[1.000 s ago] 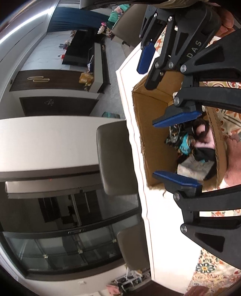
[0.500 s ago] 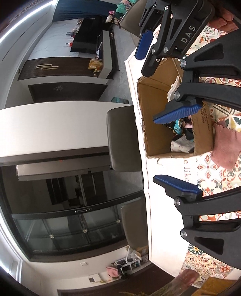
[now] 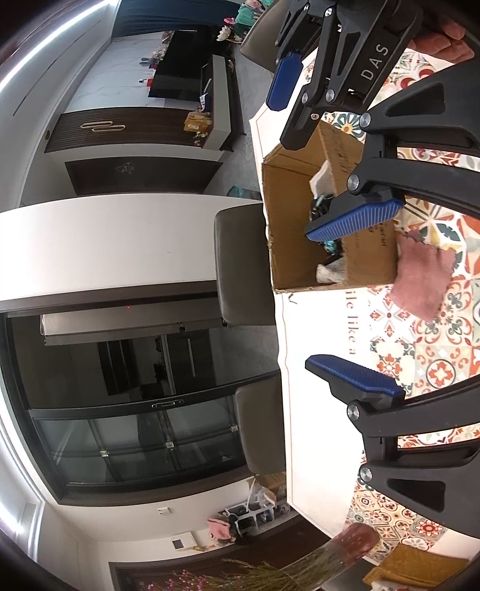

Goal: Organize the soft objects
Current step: 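Move the left tool toward the pink fuzzy towel on the runner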

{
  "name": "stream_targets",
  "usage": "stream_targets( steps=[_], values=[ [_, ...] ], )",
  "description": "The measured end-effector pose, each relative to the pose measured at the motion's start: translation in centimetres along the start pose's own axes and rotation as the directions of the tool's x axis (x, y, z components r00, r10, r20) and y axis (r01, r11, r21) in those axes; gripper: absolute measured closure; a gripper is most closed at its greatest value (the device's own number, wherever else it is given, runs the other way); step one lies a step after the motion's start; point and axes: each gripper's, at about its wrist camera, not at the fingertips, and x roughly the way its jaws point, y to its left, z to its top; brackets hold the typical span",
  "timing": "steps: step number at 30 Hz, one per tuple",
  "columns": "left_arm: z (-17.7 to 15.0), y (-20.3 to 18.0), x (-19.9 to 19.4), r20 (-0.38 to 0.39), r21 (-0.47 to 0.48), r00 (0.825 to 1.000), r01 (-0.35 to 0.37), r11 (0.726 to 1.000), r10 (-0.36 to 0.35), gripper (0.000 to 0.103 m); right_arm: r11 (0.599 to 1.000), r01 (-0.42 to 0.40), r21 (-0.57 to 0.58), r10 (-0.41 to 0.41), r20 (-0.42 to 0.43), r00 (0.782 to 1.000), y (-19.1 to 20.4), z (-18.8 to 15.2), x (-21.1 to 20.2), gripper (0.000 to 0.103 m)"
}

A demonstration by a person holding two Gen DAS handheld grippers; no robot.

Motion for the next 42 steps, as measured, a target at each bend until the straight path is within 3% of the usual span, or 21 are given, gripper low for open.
stream_targets(
  steps=[21,42],
  values=[
    [-4.9,1.1,-0.6,-0.053,-0.001,0.999,0.004,1.000,-0.004,0.038,0.999,-0.015,0.052,0.021,-0.119,0.993,1.0,-5.2,0.7,0.050],
    [-10.0,0.0,5.0,-0.178,0.019,0.982,0.064,0.998,-0.060,0.036,0.994,0.044,0.101,-0.018,-0.244,0.970,-0.7,-9.9,4.8,0.050]
  ],
)
